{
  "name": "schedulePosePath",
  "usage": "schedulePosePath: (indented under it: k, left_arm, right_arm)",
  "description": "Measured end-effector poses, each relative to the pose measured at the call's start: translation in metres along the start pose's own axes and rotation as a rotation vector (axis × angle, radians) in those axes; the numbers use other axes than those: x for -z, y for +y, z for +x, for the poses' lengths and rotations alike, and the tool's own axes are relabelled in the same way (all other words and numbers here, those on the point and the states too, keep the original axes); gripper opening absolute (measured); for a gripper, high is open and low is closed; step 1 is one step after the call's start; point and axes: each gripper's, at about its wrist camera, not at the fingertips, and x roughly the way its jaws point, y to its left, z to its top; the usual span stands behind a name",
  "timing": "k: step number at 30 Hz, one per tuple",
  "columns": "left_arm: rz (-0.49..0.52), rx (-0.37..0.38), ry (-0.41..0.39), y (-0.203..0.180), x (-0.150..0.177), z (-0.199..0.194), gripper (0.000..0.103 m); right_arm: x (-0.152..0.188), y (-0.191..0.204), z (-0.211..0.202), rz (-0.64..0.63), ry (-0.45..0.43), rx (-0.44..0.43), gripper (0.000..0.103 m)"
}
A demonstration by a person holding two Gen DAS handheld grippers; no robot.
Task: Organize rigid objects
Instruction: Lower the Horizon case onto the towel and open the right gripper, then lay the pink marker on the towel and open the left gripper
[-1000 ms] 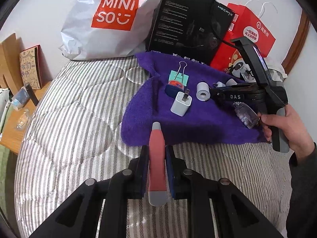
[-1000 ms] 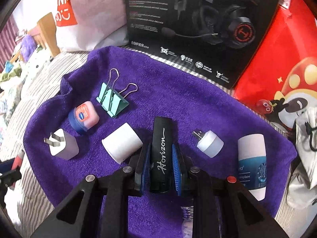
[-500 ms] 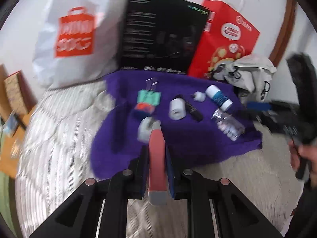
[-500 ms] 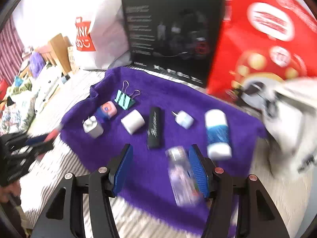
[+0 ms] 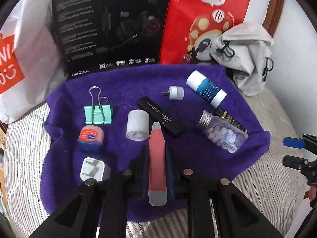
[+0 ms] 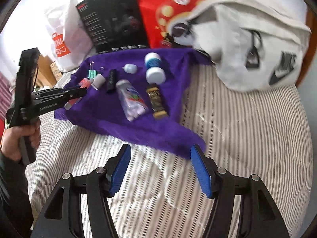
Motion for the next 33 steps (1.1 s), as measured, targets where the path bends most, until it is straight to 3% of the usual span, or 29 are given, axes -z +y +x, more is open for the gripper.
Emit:
schedulePosePath:
  k: [10, 21, 33]
  left_arm:
    - [0.016, -0.024, 0.062, 0.001, 0.001, 0.022, 0.017]
    - [0.064, -0.075, 0.051, -0.007, 0.005, 0.02, 0.017]
    - [0.051, -0.083, 0.067, -0.008, 0.006, 0.017, 0.017]
  right_arm:
    - [0.005, 0.005, -0.006, -0.007, -0.017, -0.049, 0.062]
    - [0.011, 0.013, 0.005, -0.025, 0.016, -0.077, 0.062]
    - [0.014, 0.0, -0.012, 0.019, -0.019, -0.072, 0.062]
